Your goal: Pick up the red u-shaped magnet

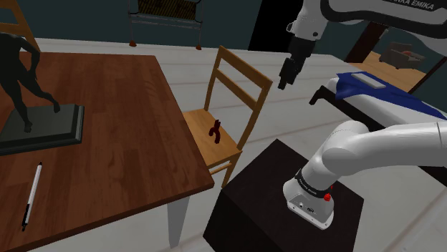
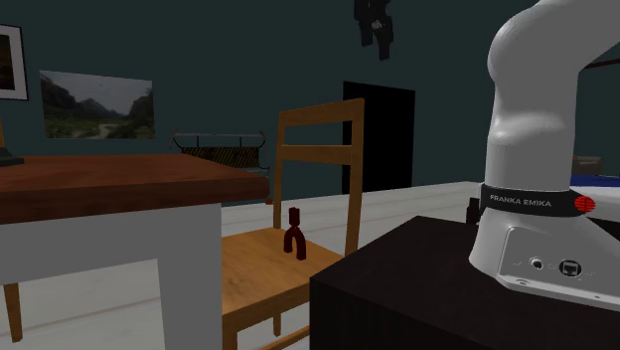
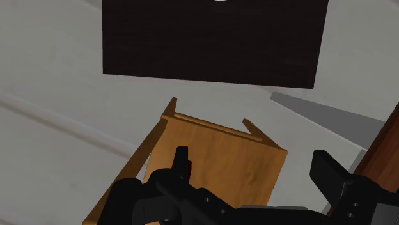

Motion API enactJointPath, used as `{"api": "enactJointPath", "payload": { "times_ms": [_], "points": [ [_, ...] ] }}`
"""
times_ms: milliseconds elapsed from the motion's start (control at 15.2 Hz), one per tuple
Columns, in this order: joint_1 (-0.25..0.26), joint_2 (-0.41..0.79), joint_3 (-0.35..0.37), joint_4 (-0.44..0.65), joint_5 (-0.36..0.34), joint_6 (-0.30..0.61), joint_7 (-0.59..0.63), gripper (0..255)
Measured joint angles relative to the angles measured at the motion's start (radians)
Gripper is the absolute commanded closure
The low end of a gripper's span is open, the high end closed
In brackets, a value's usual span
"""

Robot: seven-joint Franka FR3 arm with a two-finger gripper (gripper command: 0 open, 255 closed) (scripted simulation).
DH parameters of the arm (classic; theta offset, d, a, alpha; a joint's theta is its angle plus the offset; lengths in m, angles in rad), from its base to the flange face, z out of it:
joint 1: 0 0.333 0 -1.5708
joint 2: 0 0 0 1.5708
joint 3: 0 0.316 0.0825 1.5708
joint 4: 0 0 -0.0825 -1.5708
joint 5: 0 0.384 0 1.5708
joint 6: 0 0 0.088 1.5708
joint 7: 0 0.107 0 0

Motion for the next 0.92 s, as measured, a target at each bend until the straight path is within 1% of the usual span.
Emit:
{"api": "enactJointPath", "payload": {
  "times_ms": [132, 264, 396, 726, 924],
  "points": [
    [-0.001, 0.003, 0.001, -0.013, 0.000, 0.017, 0.002, 0],
    [-0.004, 0.020, 0.005, -0.047, 0.002, 0.076, 0.012, 0],
    [-0.006, 0.035, 0.011, -0.103, 0.004, 0.155, 0.024, 0],
    [-0.010, 0.128, 0.027, -0.204, 0.012, 0.373, 0.057, 0],
    [-0.016, 0.217, 0.028, -0.240, 0.012, 0.513, 0.068, 0]
  ]
}}
